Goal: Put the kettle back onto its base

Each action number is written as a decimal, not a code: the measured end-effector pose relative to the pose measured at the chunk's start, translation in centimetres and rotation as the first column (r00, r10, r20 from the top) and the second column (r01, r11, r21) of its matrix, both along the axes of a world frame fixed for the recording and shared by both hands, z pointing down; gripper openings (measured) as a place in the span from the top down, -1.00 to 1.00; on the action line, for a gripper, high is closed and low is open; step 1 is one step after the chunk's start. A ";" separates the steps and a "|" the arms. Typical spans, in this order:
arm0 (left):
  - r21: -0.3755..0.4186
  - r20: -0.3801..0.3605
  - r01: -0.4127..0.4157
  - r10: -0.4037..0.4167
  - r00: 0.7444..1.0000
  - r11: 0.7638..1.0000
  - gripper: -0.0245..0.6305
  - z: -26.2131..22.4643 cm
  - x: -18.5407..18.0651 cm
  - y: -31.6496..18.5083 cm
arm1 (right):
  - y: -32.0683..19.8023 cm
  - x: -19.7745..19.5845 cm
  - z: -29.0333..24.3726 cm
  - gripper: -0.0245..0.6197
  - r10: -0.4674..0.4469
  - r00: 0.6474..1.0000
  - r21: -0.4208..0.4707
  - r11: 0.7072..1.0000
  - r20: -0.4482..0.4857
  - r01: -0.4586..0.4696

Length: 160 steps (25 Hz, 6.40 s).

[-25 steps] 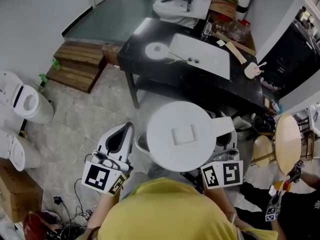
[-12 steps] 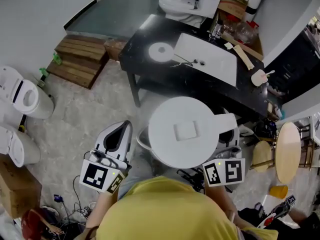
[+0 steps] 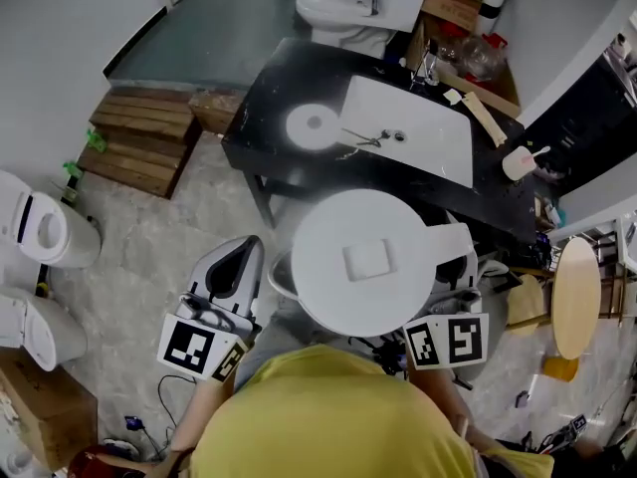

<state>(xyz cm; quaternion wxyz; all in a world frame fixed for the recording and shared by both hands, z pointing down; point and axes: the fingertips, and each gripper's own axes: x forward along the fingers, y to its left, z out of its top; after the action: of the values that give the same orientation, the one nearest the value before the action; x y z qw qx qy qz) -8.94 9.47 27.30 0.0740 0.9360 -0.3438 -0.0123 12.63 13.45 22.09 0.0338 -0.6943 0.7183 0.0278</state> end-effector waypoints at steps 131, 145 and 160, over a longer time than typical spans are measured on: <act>-0.174 0.034 -0.126 0.134 0.990 0.977 0.92 10.0 11.8 -35.9 | -40.6 8.4 11.5 0.53 -0.059 0.998 -0.020 0.998 0.024 0.060; -0.177 0.039 -0.120 0.129 0.991 0.977 0.92 10.6 11.9 -35.9 | -40.5 8.6 11.9 0.54 -0.062 0.998 0.013 0.998 0.026 0.061; -0.185 0.038 -0.122 0.131 0.991 0.975 0.92 10.7 11.9 -36.2 | -40.7 8.6 12.0 0.56 -0.039 0.999 0.008 0.999 0.004 0.039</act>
<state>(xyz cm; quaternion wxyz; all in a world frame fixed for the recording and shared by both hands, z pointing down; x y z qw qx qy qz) 2.95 -26.74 37.97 0.1512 0.9454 -0.2848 0.0471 21.27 -27.21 34.06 0.0389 -0.6802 0.7314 0.0285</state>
